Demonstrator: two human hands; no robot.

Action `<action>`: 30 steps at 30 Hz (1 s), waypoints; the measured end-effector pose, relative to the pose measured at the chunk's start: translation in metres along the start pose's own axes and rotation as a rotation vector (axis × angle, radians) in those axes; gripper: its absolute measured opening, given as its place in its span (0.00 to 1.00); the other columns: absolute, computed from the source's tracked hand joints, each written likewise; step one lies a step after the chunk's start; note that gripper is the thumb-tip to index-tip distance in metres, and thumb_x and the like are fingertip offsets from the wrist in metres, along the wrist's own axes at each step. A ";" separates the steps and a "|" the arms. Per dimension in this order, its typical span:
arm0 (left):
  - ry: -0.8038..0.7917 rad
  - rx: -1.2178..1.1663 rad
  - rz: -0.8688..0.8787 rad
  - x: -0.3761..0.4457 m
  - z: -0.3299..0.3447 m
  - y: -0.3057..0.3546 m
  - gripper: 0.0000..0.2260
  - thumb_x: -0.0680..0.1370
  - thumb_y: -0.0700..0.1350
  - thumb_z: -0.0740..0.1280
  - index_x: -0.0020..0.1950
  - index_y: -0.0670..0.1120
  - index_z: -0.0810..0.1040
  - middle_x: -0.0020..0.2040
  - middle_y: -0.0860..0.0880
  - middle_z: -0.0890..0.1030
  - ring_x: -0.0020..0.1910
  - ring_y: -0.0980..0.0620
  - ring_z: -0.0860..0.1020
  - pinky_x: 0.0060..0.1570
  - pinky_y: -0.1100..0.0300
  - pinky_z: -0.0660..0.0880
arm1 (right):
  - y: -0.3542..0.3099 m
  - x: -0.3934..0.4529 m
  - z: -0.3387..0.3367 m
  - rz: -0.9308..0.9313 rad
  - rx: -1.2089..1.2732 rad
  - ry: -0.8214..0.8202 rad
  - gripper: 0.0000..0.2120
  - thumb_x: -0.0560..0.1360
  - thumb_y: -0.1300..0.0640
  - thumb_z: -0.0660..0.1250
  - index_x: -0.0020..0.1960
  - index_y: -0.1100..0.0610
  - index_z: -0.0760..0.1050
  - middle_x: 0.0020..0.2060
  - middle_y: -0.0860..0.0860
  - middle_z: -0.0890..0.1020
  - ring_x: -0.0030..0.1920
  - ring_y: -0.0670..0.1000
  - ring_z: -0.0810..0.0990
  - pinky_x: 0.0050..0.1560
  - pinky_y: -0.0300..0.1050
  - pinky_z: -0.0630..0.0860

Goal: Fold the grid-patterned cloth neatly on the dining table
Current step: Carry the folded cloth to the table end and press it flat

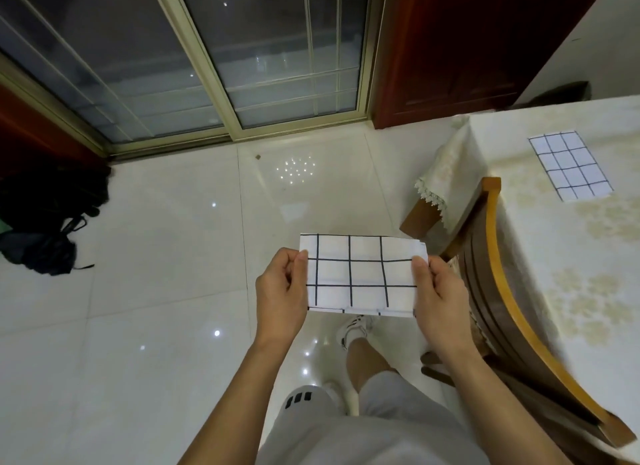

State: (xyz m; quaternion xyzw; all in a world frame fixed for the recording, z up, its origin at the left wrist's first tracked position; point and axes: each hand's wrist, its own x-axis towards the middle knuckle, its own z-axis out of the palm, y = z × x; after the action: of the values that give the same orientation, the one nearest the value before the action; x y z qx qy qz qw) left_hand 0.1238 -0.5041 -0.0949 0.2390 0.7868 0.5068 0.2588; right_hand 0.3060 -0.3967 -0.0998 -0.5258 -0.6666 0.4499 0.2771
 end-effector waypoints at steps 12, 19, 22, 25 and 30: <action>-0.008 0.043 0.062 0.154 0.096 0.082 0.13 0.83 0.48 0.61 0.41 0.43 0.73 0.31 0.41 0.70 0.30 0.54 0.66 0.30 0.60 0.66 | -0.018 0.190 -0.020 0.049 0.095 0.061 0.17 0.82 0.47 0.58 0.40 0.55 0.72 0.31 0.57 0.77 0.31 0.53 0.75 0.33 0.54 0.75; -0.117 0.072 0.123 0.210 0.163 0.115 0.11 0.83 0.48 0.61 0.43 0.45 0.76 0.37 0.41 0.78 0.35 0.46 0.75 0.33 0.54 0.74 | 0.002 0.251 -0.053 0.149 0.125 0.170 0.08 0.79 0.41 0.58 0.50 0.41 0.73 0.38 0.42 0.82 0.39 0.50 0.84 0.35 0.58 0.82; -0.183 0.090 0.153 0.227 0.192 0.127 0.11 0.83 0.47 0.61 0.43 0.44 0.75 0.34 0.46 0.77 0.33 0.54 0.75 0.33 0.59 0.73 | 0.009 0.267 -0.070 0.174 0.125 0.263 0.08 0.80 0.43 0.58 0.51 0.45 0.73 0.36 0.43 0.81 0.39 0.47 0.82 0.37 0.55 0.81; -0.275 0.104 0.175 0.240 0.225 0.138 0.11 0.83 0.46 0.60 0.44 0.42 0.75 0.34 0.48 0.77 0.32 0.57 0.76 0.31 0.62 0.73 | 0.018 0.278 -0.087 0.205 0.112 0.346 0.07 0.82 0.47 0.59 0.52 0.48 0.73 0.37 0.45 0.81 0.39 0.44 0.81 0.37 0.52 0.79; -0.445 0.140 0.203 0.261 0.280 0.153 0.12 0.83 0.48 0.60 0.44 0.43 0.74 0.33 0.49 0.75 0.31 0.60 0.74 0.29 0.64 0.73 | 0.030 0.288 -0.112 0.335 0.170 0.482 0.07 0.82 0.49 0.59 0.51 0.50 0.73 0.33 0.48 0.81 0.35 0.45 0.80 0.31 0.37 0.73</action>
State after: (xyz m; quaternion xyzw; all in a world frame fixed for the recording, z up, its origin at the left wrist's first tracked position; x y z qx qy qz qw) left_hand 0.1262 -0.0919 -0.0956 0.4398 0.7156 0.4094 0.3563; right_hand 0.3297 -0.0867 -0.1070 -0.6948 -0.4456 0.4058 0.3924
